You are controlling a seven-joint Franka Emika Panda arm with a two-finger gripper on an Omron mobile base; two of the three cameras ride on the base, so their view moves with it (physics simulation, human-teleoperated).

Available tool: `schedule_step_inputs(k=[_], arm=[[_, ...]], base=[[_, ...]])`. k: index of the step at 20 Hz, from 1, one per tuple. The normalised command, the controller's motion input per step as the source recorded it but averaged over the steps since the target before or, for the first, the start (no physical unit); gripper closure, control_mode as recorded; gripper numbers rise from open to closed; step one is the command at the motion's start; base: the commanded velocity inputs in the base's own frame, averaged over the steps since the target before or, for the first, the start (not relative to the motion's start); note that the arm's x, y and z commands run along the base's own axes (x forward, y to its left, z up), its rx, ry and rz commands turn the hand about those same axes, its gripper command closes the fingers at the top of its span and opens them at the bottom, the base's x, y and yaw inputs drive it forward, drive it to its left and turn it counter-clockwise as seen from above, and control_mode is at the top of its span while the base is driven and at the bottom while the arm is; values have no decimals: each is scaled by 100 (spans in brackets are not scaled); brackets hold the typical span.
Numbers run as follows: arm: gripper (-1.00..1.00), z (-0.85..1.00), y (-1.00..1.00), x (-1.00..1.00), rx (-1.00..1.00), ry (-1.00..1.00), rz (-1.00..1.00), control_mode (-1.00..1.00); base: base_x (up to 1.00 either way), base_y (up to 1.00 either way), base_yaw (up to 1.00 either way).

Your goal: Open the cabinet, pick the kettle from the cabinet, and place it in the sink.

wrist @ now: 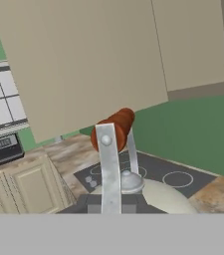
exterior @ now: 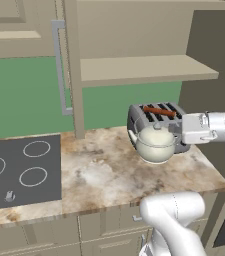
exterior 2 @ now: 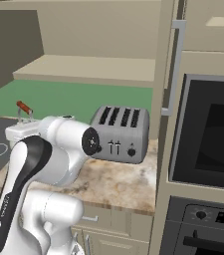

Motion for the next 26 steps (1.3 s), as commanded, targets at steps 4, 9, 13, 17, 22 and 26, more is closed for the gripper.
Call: schedule_step_inputs(k=[4, 9, 13, 17, 22, 26], arm=[[100, 0, 0, 0, 0, 0, 0, -100], [100, 0, 0, 0, 0, 0, 0, -100], [100, 0, 0, 0, 0, 0, 0, -100], [100, 0, 0, 0, 0, 0, 0, -100], [100, 0, 0, 0, 0, 0, 0, -100], [100, 0, 0, 0, 0, 0, 0, -100]], base=[[0, 0, 0], [0, 0, 0], [0, 0, 0], [0, 0, 0], [0, 0, 0], [0, 0, 0]])
